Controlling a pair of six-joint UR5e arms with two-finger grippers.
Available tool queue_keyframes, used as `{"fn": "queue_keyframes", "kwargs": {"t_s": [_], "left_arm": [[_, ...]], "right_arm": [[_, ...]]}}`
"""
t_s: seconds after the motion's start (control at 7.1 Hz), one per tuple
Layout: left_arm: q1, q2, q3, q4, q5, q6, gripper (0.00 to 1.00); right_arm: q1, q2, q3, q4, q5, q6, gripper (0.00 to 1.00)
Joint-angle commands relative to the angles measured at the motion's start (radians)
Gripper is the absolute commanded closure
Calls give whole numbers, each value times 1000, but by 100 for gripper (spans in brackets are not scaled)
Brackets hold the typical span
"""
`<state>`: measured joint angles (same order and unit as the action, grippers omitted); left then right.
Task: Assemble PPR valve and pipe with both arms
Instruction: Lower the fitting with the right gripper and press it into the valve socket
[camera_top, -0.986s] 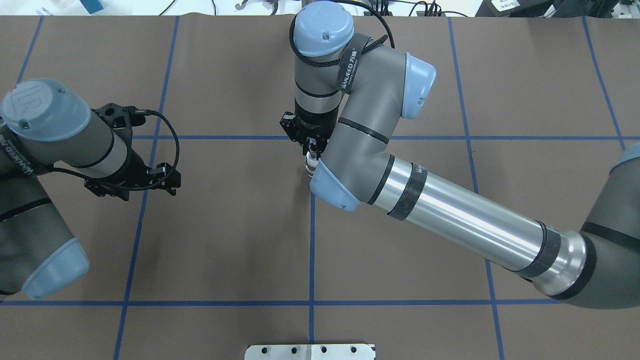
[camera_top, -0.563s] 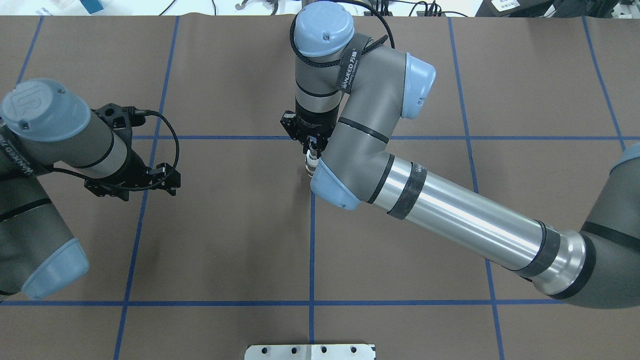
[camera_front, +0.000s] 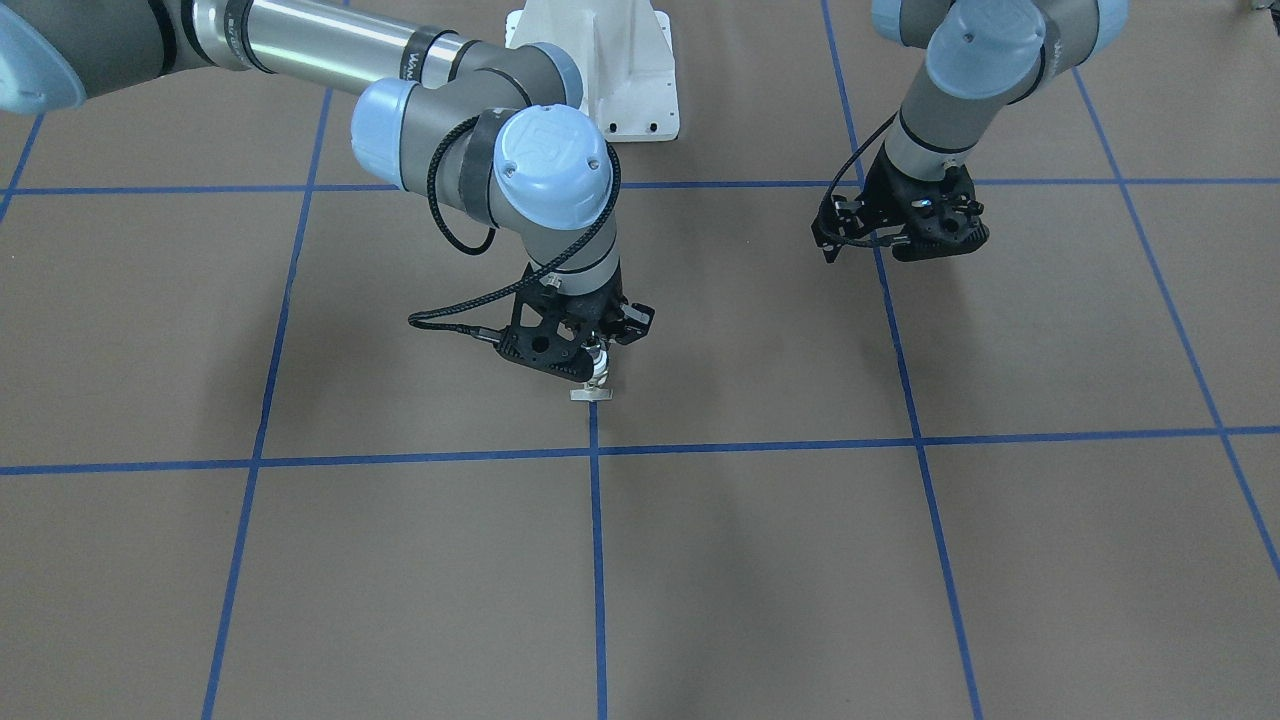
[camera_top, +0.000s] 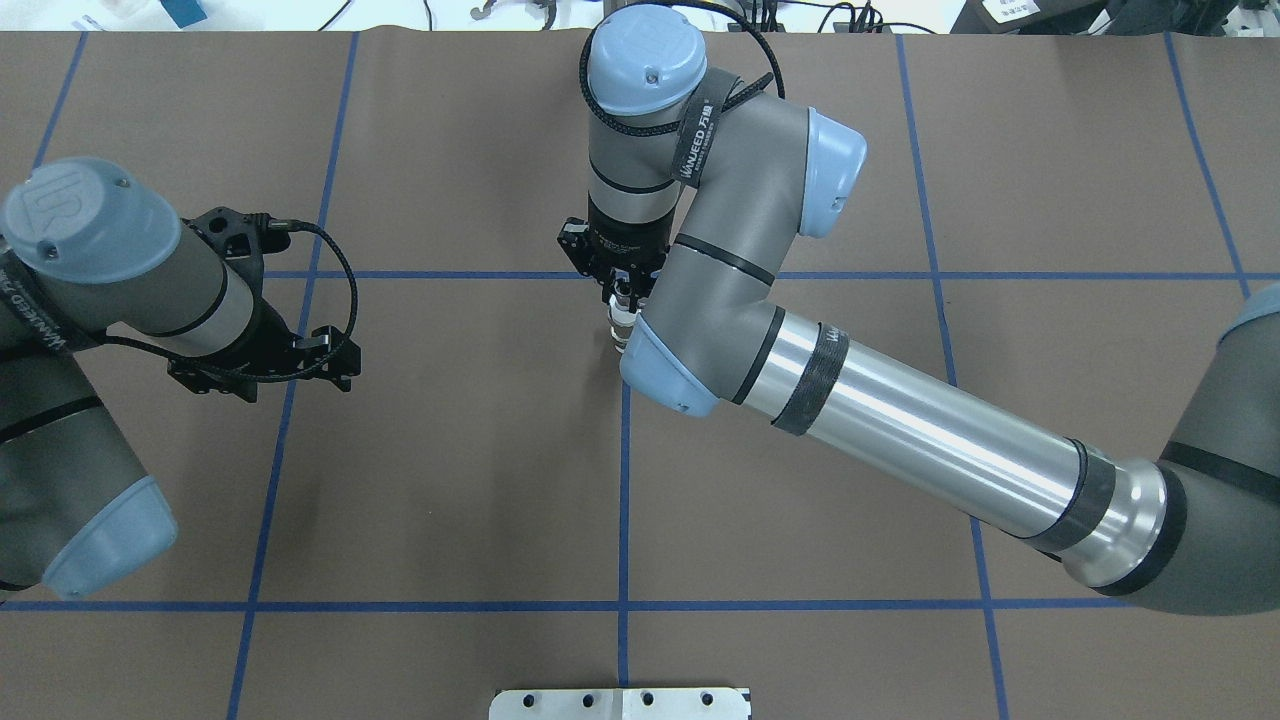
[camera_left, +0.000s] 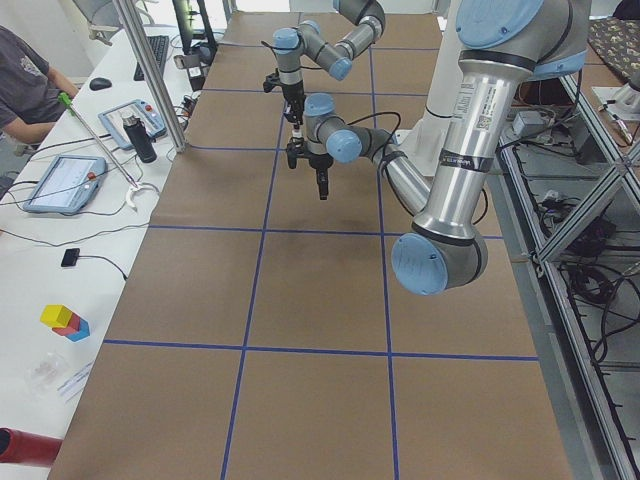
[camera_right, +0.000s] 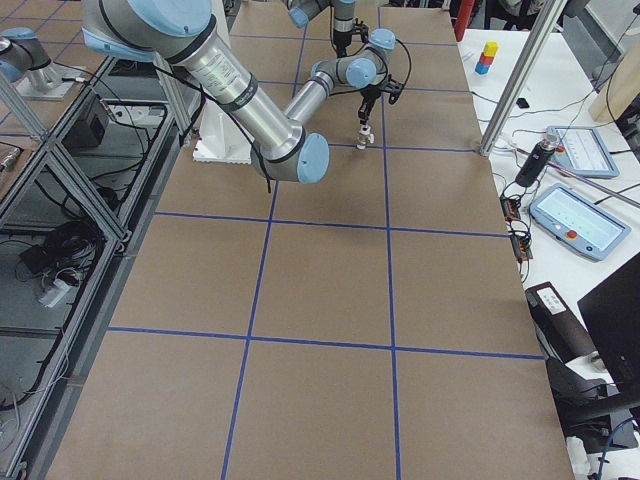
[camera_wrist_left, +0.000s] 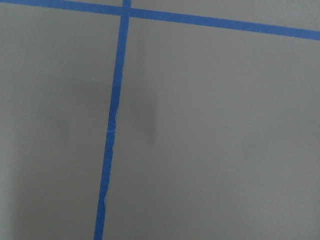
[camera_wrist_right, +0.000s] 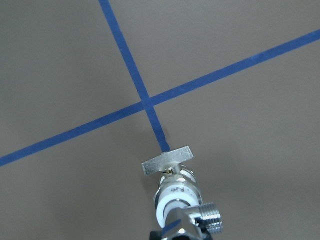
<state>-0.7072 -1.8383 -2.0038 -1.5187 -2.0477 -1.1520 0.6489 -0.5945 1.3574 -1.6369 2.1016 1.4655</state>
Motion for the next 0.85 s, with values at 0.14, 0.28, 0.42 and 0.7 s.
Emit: {"fn": "queue_keyframes", "kwargs": {"t_s": [0.14, 0.28, 0.42, 0.7], "left_arm": [[0, 2, -1, 0, 0, 0, 0], [-2, 2, -1, 0, 0, 0, 0], [-2, 4, -7, 0, 0, 0, 0], [-2, 7, -9, 0, 0, 0, 0]], "right_arm": [[-2, -5, 2, 0, 0, -1, 41], [-2, -5, 5, 0, -2, 1, 41], [-2, -5, 8, -1, 0, 6, 42], [-2, -4, 9, -1, 0, 9, 42]]}}
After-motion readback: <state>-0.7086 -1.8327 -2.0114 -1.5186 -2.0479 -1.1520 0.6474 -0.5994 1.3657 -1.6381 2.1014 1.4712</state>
